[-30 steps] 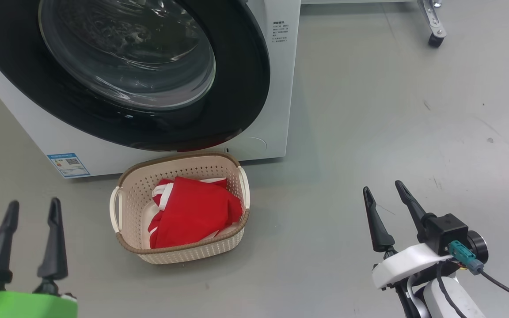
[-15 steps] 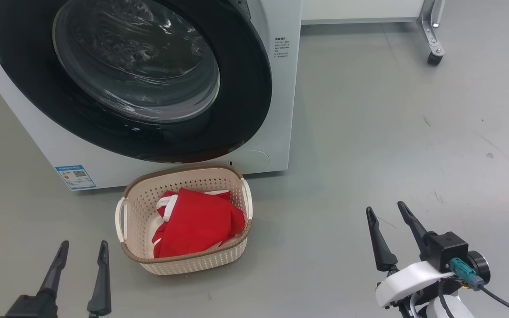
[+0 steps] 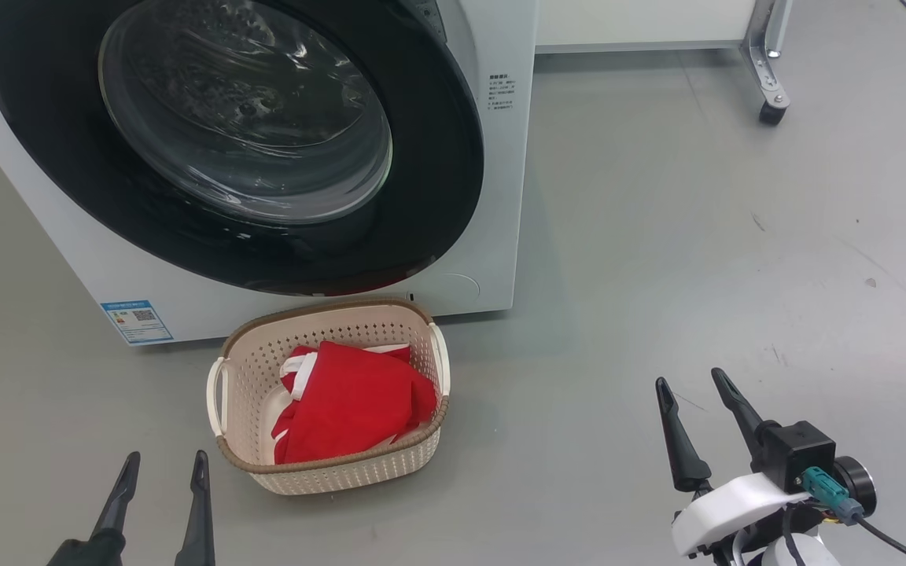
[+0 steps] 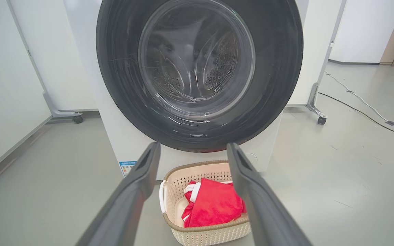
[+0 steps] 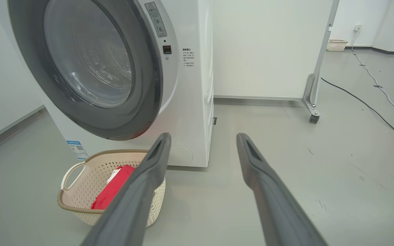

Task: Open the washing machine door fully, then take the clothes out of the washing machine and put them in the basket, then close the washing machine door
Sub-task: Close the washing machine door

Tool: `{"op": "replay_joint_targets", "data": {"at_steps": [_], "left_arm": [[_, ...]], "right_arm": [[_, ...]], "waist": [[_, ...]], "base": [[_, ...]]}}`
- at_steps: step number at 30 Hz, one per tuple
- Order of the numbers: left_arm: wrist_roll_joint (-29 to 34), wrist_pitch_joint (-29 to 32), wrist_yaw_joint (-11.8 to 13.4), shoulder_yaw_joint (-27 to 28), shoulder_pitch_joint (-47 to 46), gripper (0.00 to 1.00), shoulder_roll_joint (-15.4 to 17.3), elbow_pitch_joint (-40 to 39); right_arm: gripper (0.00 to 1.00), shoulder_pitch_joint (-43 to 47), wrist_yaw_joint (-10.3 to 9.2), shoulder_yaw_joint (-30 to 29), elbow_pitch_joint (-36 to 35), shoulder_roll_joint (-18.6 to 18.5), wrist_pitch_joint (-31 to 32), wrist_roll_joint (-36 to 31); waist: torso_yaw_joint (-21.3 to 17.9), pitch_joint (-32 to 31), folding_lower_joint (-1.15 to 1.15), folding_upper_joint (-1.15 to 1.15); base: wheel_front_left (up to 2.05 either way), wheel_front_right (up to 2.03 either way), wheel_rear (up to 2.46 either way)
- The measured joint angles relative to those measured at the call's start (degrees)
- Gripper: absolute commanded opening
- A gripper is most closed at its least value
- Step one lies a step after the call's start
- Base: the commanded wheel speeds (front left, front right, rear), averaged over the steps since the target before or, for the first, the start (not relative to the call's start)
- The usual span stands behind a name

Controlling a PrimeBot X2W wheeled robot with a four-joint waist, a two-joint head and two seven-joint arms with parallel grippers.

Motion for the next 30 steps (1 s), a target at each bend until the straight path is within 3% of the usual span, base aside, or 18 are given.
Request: {"op": "replay_joint_targets", "data": {"at_steps": [25, 27, 29, 30], "left_arm": [[0.97, -1.22, 0.56, -0.27, -0.13, 1.0, -0.58, 3.07], [1.16, -1.23, 0.56, -0.27, -0.14, 1.0, -0.6, 3.24], [1.29, -1.23, 0.56, -0.27, -0.16, 1.0, -0.7, 3.36], [1.29, -1.23, 0.56, -0.29, -0.18, 1.0, -0.77, 3.46]], "right_arm": [[1.0, 0.02, 0.2, -0.53, -0.12, 0.05, 0.0, -0.11], [0.73, 0.02, 0.23, -0.64, -0.12, 0.07, 0.0, -0.11], [0.35, 0.02, 0.24, -0.79, -0.15, 0.08, 0.0, -0.11], [0.0, 0.02, 0.26, -0.8, -0.13, 0.07, 0.0, -0.11]], "waist": [[0.11, 0.1, 0.0, 0.0], [0.16, 0.1, 0.0, 0.0], [0.22, 0.12, 0.0, 0.0], [0.26, 0.14, 0.0, 0.0]], "base": [[0.0, 0.0, 0.0], [0.0, 0.0, 0.0], [0.0, 0.0, 0.0], [0.0, 0.0, 0.0]]}}
